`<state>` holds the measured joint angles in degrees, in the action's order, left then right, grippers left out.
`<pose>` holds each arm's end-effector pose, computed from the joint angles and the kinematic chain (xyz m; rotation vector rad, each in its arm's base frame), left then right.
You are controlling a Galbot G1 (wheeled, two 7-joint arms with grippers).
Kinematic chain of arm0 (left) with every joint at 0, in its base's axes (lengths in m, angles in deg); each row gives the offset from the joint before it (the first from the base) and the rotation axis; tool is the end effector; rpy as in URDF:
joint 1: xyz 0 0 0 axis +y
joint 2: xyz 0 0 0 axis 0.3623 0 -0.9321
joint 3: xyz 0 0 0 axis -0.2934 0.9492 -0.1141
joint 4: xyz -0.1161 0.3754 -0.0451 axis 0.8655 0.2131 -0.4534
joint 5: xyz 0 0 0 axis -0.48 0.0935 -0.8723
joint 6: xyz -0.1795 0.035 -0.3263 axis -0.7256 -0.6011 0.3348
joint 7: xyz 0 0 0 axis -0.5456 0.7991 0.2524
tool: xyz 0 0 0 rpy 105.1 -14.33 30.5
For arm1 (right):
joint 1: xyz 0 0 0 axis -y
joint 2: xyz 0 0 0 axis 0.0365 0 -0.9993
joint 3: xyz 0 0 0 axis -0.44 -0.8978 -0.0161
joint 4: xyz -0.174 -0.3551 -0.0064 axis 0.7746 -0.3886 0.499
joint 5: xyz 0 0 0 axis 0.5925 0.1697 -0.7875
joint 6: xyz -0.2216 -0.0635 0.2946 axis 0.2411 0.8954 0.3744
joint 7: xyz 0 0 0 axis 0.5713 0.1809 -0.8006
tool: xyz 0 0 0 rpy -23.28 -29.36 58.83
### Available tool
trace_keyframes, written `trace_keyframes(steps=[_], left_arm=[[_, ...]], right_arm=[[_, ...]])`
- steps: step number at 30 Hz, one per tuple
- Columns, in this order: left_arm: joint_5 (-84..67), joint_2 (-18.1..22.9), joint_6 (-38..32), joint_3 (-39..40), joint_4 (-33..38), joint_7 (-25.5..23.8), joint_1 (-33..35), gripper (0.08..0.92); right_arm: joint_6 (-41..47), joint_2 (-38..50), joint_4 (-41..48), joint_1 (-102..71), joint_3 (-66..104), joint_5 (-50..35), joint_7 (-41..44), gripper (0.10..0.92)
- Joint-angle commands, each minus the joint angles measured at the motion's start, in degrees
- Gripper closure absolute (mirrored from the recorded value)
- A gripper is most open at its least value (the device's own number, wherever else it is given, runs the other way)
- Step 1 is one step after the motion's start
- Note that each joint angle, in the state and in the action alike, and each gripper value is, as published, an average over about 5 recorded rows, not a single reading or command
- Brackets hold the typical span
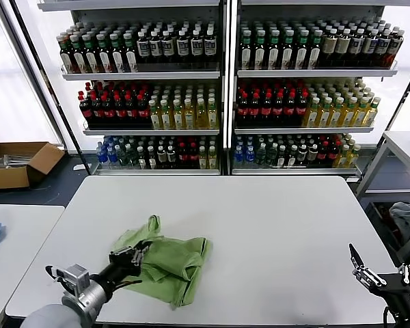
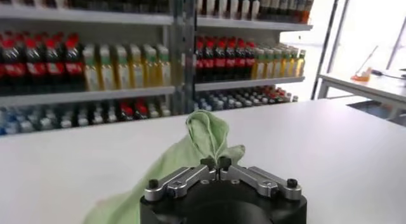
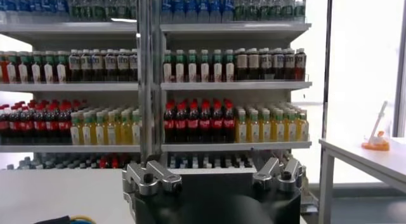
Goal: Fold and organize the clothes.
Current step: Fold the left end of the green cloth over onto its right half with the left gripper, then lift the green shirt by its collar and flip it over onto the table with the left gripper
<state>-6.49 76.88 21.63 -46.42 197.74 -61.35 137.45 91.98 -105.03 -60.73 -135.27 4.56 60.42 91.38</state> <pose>0.2027 0.0847 -0.2650 -0.6316 -2.6702 0.0251 0.0904 -0.1904 -0.2708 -0.0061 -3.1081 0.0133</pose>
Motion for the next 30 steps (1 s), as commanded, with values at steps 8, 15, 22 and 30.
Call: trace_keyframes(steps=[8, 15, 22, 30], left_arm=[[9.1, 6.7, 2.6, 15.2, -3.4, 6.2, -1.8, 0.802], [7.2, 7.0, 0.8, 14.9, -0.7, 8.8, -0.8, 0.602], [0.8, 2.8, 1.9, 2.6, 4.2, 8.5, 1.9, 0.394], [-5.8, -4.1, 3.2, -14.5, -7.3, 7.2, -2.2, 0.198]], right_arm=[[0.0, -1.2, -0.5, -0.3, -0.9, 1.4, 0.1, 0.203], [0.0, -2.2, -0.4, 0.0, -2.1, 2.8, 0.3, 0.203], [-0.4, -2.3, -0.4, -0.3, -1.7, 2.7, 0.4, 0.203], [-1.4, -2.6, -0.1, -1.5, -2.1, 2.6, 0.7, 0.203]])
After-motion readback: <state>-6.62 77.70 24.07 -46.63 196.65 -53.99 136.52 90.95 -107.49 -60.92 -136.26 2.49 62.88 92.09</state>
